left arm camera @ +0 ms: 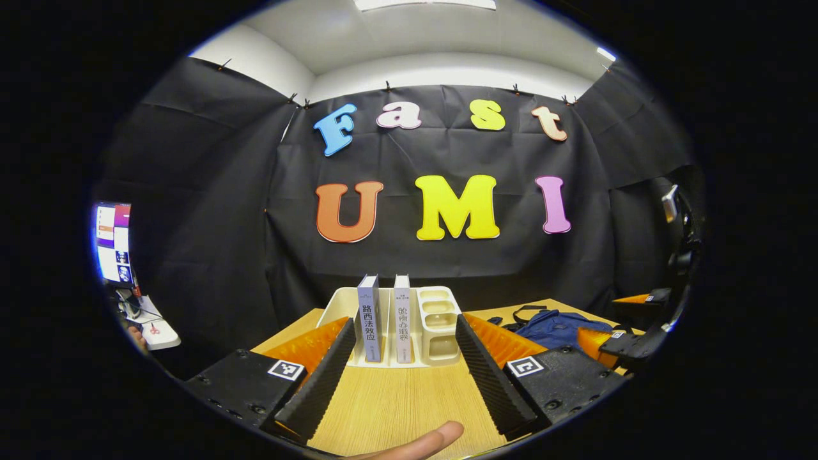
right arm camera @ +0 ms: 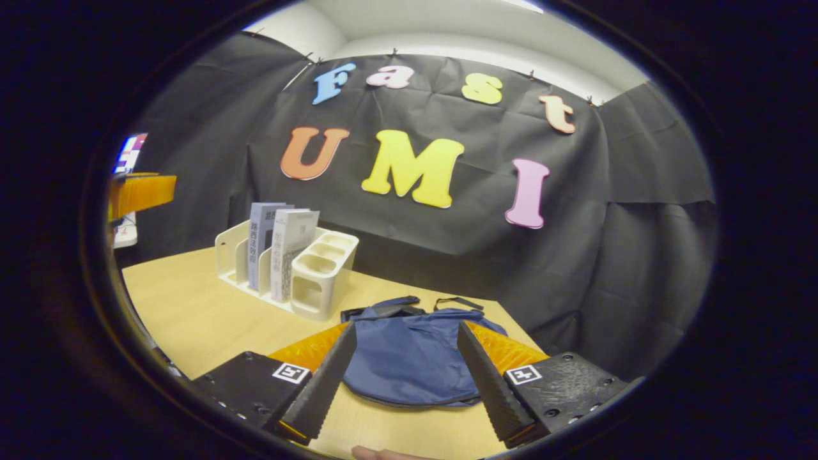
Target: Open the schoolbag, grab two books from the bookshelf and put them into the schoolbag.
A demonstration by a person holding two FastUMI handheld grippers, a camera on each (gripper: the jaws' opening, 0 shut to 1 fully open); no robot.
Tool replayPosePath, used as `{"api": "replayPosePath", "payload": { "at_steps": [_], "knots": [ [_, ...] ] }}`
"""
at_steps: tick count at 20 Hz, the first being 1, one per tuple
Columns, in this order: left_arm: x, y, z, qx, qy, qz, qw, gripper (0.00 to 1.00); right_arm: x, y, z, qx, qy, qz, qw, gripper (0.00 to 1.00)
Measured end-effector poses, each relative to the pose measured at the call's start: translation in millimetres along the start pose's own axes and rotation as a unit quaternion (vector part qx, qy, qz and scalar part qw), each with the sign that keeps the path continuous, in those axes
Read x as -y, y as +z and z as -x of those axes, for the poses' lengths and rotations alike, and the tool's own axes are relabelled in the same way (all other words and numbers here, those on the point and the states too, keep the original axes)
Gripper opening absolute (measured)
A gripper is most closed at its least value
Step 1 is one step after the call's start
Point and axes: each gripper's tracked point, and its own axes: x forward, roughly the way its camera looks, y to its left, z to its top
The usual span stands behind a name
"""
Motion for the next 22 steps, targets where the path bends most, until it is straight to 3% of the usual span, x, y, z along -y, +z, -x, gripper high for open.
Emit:
{"api": "replayPosePath", "payload": {
  "at_steps": [4,8,10,14,19,22],
  "knots": [
    [-12,-5,-6,-0.01,0.015,0.001,1.0,0.99,-42,-27,-34,-0.034,0.033,0.036,0.998,0.98],
    [-24,-10,-9,-0.017,0.03,-0.003,0.999,0.99,-80,-61,-66,-0.086,0.064,0.052,0.993,0.93],
    [-28,-14,-12,-0.024,0.039,-0.003,0.999,0.99,-84,-72,-84,-0.102,0.057,0.075,0.99,0.98],
    [-33,-20,-17,-0.032,0.048,-0.003,0.998,0.99,-88,-103,-116,-0.141,0.053,0.119,0.981,0.96],
    [-32,-24,-19,-0.037,0.05,-0.007,0.998,0.99,-66,-118,-137,-0.165,-0.009,0.188,0.968,0.98],
    [-30,-25,-19,-0.04,0.047,-0.008,0.998,0.99,-60,-111,-137,-0.163,-0.026,0.202,0.965,0.93]
  ]
}}
